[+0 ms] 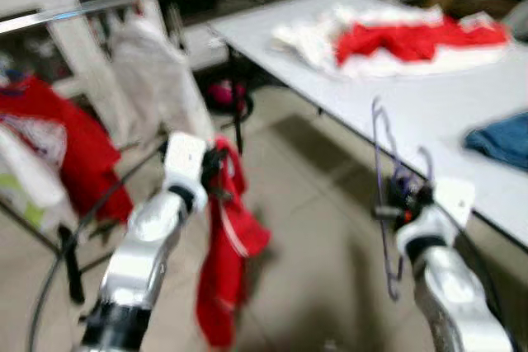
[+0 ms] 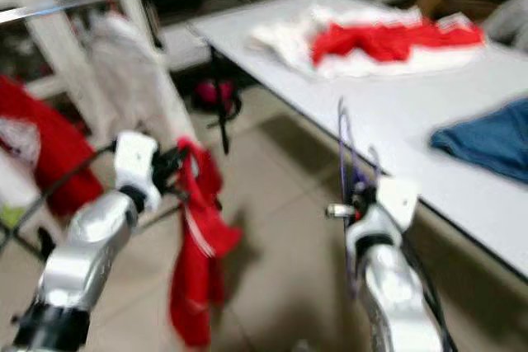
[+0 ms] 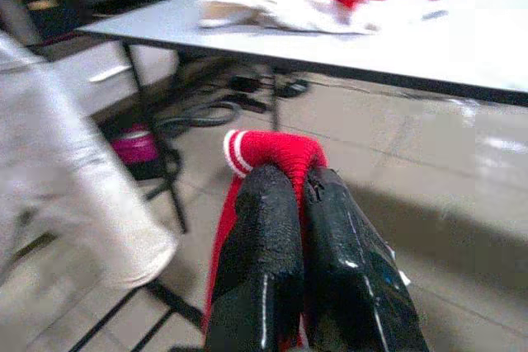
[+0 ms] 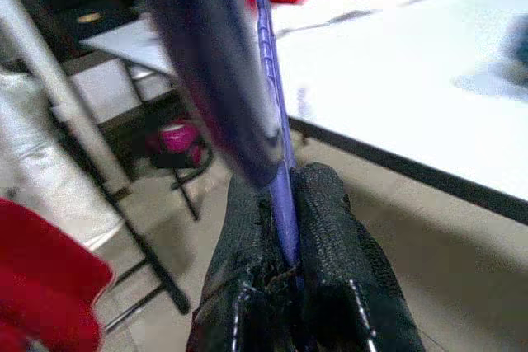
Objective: Hang hanger
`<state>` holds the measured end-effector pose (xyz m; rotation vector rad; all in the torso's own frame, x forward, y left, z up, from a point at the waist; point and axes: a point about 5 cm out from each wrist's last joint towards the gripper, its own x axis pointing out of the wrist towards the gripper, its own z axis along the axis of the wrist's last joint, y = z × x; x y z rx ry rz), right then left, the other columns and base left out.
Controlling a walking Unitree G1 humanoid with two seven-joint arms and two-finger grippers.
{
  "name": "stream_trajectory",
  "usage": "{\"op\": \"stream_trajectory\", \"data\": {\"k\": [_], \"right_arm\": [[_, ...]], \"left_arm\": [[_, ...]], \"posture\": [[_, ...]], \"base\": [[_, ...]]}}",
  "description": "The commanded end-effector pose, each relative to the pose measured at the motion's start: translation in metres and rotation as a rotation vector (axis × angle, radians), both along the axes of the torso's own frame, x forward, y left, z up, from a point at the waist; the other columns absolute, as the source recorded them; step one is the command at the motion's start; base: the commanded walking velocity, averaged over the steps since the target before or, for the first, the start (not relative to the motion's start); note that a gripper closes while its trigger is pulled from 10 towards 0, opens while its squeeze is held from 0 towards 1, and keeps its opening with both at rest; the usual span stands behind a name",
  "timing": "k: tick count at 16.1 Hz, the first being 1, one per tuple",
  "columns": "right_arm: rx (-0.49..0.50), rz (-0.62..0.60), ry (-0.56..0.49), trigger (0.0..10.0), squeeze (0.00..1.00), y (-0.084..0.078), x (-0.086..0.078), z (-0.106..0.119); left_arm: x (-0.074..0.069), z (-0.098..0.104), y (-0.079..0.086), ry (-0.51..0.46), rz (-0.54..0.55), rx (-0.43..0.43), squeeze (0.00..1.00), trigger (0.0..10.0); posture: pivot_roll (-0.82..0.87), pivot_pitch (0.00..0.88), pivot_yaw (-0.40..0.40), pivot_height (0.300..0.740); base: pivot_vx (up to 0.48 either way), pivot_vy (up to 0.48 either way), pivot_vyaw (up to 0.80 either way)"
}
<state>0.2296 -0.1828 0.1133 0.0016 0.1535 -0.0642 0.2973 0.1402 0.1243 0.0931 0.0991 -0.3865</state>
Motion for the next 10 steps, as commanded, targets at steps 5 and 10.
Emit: {"op": "stream_trajectory", "data": {"k": [5, 10], "right_arm": [[0.053, -0.012, 0.101, 10.0, 0.0, -0.004, 0.01, -0.011], [0.051, -0.042, 0.137, 10.0, 0.0, -0.002, 0.007, -0.014]], "left_arm": [[-0.001, 0.009, 0.006, -0.017, 0.035, -0.043, 0.0, 10.0], [0.011, 0.012, -0.002, 0.005, 0.007, -0.072, 0.0, 10.0]], "posture": [[-0.09, 0.0, 0.039, 0.74], [-0.12, 0.0, 0.107, 0.74]], "base": [[0.0, 0.0, -0.78], [0.0, 0.0, -0.78]]}}
